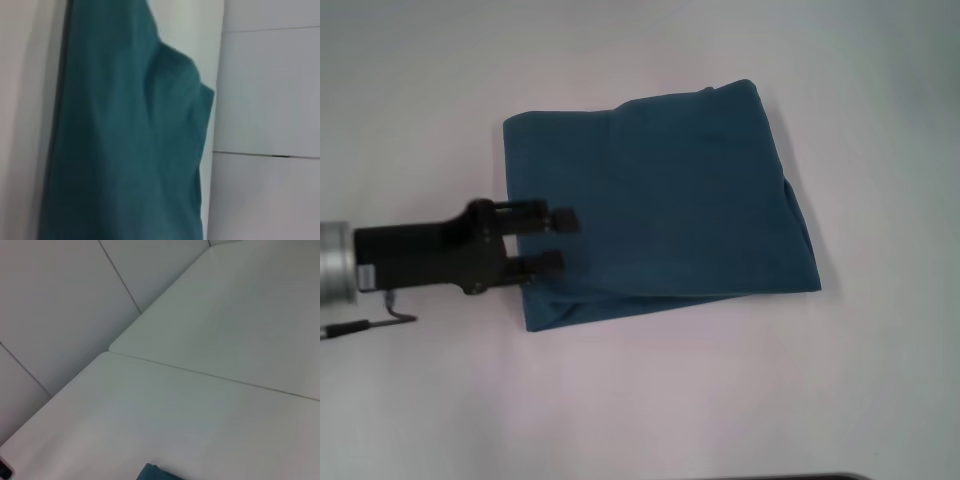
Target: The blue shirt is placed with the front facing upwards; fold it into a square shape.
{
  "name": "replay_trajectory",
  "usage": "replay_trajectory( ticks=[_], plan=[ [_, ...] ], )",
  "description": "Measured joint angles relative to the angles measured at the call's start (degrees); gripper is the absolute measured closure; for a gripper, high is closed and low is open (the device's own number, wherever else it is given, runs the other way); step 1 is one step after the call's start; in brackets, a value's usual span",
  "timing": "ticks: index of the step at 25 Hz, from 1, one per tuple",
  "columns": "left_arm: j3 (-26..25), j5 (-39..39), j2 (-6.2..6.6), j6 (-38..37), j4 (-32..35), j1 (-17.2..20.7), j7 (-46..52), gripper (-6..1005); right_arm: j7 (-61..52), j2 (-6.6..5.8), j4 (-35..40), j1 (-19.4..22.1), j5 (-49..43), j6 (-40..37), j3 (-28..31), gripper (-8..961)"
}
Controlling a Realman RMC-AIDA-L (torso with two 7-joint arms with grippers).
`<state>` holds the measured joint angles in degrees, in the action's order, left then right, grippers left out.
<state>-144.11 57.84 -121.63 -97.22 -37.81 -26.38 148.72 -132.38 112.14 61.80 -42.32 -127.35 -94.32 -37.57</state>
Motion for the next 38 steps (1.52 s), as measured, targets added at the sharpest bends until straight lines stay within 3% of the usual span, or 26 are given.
replay_trajectory(
  ticks=[7,10,12,13,14,17,20,25,30,38],
  plan=[
    [-0.81,0.76,2.40,-3.67,-1.61,0.35,-5.68,325,0.68,0.00,-0.20,0.11,0.02,-0.12,-0.07,381],
    [-1.10,3.46,4.18,-8.63,-1.66,-0.17,-16.24,326,3.25,0.09,-0.35,0.20,0.65,-0.30,-0.06,379],
    [-1.65,5.99,4.72,-12.49,-2.22,-0.02,-25.85,326,9.05,0.90,-0.31,0.84,2.89,-0.75,-0.07,378],
    [-1.65,5.99,4.72,-12.49,-2.22,-0.02,-25.85,327,13.41,1.64,-0.34,1.49,4.44,-1.18,-0.09,377],
    [-2.74,9.40,4.70,-15.84,-2.83,1.18,-39.00,327,17.80,2.46,-0.32,2.38,6.44,-1.01,-0.02,376],
    [-4.46,12.83,4.03,-16.38,-3.16,3.61,-50.37,320,28.37,5.50,-0.43,5.29,10.99,0.12,0.14,374],
    [-6.39,14.90,3.76,-16.51,-3.36,5.31,-55.38,313,34.73,7.48,-0.70,7.99,11.57,0.40,-1.86,340],
    [-6.41,15.23,3.85,-16.27,-3.38,7.93,-57.76,311,47.23,7.91,-7.03,13.49,16.08,-1.01,-9.19,174],
    [-5.66,14.63,3.57,-16.53,-3.24,10.64,-66.15,312,58.49,7.76,-16.31,17.11,21.24,-3.22,-13.62,36],
    [-3.87,6.98,2.61,-15.37,-2.50,11.33,-69.50,323,68.79,7.59,-25.23,18.65,19.20,-8.03,-15.53,36]
  ],
)
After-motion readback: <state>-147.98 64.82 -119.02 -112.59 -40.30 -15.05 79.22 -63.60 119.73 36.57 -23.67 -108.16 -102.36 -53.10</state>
